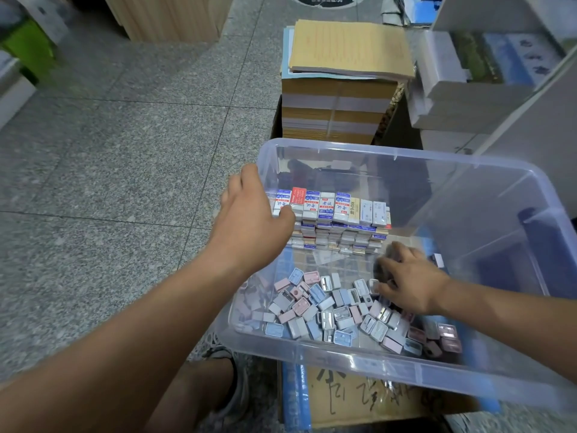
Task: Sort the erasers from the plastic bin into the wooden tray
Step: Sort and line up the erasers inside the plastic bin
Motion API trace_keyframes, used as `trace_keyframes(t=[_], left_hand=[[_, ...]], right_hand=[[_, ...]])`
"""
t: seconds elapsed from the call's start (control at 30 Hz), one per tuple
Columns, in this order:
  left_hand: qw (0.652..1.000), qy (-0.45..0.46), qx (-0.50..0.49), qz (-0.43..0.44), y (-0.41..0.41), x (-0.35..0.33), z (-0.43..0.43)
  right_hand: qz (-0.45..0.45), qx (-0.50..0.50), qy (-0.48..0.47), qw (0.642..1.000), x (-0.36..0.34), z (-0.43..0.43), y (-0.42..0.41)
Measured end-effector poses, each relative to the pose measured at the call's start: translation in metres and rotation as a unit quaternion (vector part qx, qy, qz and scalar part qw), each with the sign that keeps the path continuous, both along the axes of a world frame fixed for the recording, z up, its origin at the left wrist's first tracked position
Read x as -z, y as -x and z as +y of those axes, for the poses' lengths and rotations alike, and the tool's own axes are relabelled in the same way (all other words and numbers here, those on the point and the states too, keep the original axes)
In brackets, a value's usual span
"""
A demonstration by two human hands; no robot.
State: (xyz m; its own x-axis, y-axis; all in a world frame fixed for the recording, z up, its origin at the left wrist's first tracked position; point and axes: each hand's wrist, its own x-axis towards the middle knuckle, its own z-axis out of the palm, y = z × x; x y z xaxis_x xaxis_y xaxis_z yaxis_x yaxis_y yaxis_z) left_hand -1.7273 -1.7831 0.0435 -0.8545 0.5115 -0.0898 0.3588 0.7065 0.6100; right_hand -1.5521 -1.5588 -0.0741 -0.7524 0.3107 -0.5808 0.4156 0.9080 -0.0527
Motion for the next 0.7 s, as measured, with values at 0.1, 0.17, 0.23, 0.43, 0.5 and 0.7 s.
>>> trace_keyframes(t=[0.1, 0.17, 0.23, 0.43, 0.5, 0.7], left_hand=[[1.000, 0.004, -0.003, -0.003, 0.001, 0.000, 0.000], [1.000, 0.002, -0.006, -0.002, 0.002, 0.001, 0.000], [1.000, 0.002, -0.008, 0.000, 0.003, 0.001, 0.001], [0.998, 0.043, 0.001, 0.040, 0.001, -0.001, 0.000], [0.989, 0.054, 0.043, 0.134, -0.003, -0.005, 0.000], [0.961, -0.009, 0.274, 0.044, -0.031, -0.013, 0.018]], right_hand=[[-0.036, -0.026, 0.080, 0.996, -0.006, -0.015, -0.009], [-0.061, -0.074, 0.118, 0.988, -0.012, -0.024, -0.012], [-0.073, -0.089, 0.142, 0.983, -0.021, -0.029, -0.011], [-0.032, -0.075, 0.027, 0.996, -0.083, -0.010, -0.014], [0.026, -0.064, -0.041, 0.997, -0.111, 0.003, -0.028], [0.229, 0.042, -0.199, 0.952, -0.144, 0.041, -0.097]])
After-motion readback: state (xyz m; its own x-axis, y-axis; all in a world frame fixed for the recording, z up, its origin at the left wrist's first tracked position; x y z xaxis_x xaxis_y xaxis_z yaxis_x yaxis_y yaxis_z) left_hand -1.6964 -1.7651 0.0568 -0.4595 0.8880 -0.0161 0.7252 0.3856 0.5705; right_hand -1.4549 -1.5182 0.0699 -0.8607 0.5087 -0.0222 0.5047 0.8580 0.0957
